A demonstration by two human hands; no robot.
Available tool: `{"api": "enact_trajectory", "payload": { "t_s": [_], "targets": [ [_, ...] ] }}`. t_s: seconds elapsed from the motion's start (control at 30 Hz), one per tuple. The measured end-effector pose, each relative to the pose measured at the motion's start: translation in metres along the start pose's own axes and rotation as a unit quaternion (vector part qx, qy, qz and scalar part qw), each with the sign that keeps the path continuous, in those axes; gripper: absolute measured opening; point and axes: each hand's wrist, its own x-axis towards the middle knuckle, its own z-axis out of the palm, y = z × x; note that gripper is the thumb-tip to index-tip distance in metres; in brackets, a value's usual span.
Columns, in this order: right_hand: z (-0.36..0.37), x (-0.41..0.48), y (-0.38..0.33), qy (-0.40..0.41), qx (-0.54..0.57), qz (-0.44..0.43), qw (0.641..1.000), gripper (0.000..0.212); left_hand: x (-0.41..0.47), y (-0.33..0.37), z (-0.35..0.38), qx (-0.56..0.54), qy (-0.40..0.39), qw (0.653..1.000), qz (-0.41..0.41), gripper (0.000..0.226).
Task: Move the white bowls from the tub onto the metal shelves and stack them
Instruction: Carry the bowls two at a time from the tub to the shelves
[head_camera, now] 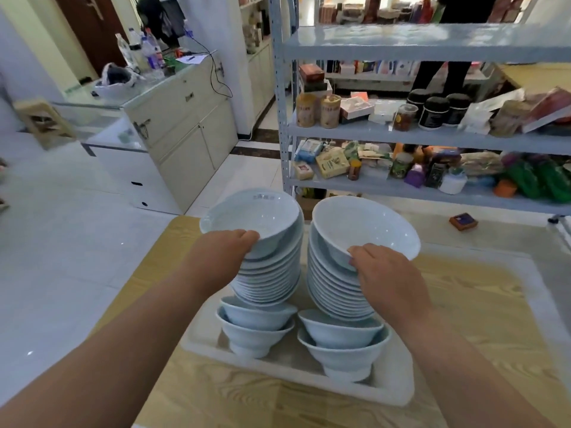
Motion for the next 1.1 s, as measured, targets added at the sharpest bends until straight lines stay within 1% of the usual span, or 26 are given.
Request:
{"api": "enact_trajectory", "payload": {
  "t_s": [0.03, 0.07, 0.13, 0.17, 0.23, 0.3, 0.43, 0.5, 0.6, 0.67, 0.73, 0.83, 0.93, 1.03, 1.1],
  "targets": [
    [-0.004, 0.001, -0.002, 0.029, 0.012, -0.01, 0.999, 0.007, -0.005, -0.001, -0.007, 0.002, 0.016, 1.0, -0.01, 0.031],
    [-0.01, 0.003, -0.005, 0.052, 0.022, -0.021, 0.998, 0.012, -0.011, -0.003, -0.013, 0.004, 0.035, 0.999, -0.016, 0.031],
    [-0.021, 0.008, -0.017, 0.064, 0.028, -0.049, 0.996, 0.027, -0.03, -0.01, -0.027, 0.015, 0.083, 0.996, -0.023, 0.036],
    [-0.027, 0.01, -0.026, 0.069, 0.023, -0.067, 0.995, 0.029, -0.043, -0.014, -0.035, 0.024, 0.106, 0.994, -0.027, 0.039],
    [-0.036, 0.016, -0.051, 0.081, 0.017, -0.102, 0.991, 0.025, -0.076, -0.025, -0.049, 0.034, 0.146, 0.987, -0.051, 0.04],
    [-0.044, 0.02, -0.083, 0.097, 0.03, -0.136, 0.985, 0.022, -0.12, -0.04, -0.061, 0.045, 0.172, 0.979, -0.095, 0.038],
    [-0.053, 0.022, -0.179, 0.115, 0.071, -0.231, 0.963, 0.015, -0.244, -0.066, -0.076, 0.077, 0.167, 0.963, -0.199, 0.037],
    [-0.049, 0.021, -0.241, 0.126, 0.102, -0.281, 0.946, 0.017, -0.318, -0.075, -0.082, 0.091, 0.161, 0.949, -0.257, 0.042],
    [-0.039, 0.006, -0.347, 0.135, 0.165, -0.356, 0.91, 0.025, -0.432, -0.076, -0.097, 0.133, 0.123, 0.92, -0.348, 0.045],
    [-0.035, -0.011, -0.42, 0.133, 0.207, -0.396, 0.885, 0.032, -0.506, -0.072, -0.108, 0.16, 0.09, 0.891, -0.416, 0.047],
    [-0.037, -0.033, -0.493, 0.116, 0.253, -0.447, 0.85, 0.036, -0.576, -0.061, -0.122, 0.176, 0.052, 0.857, -0.481, 0.05],
    [-0.05, -0.069, -0.59, 0.095, 0.311, -0.527, 0.785, 0.032, -0.672, -0.036, -0.143, 0.212, 0.054, 0.799, -0.561, 0.03],
    [-0.069, -0.106, -0.674, 0.08, 0.355, -0.598, 0.714, 0.019, -0.746, 0.0, -0.163, 0.273, 0.048, 0.72, -0.636, 0.024],
    [-0.095, -0.15, -0.755, 0.058, 0.4, -0.668, 0.625, 0.022, -0.803, 0.043, -0.187, 0.314, 0.025, 0.626, -0.713, 0.029],
    [-0.117, -0.18, -0.802, 0.049, 0.418, -0.704, 0.571, 0.018, -0.829, 0.071, -0.204, 0.325, 0.004, 0.568, -0.756, 0.033]
  ]
}}
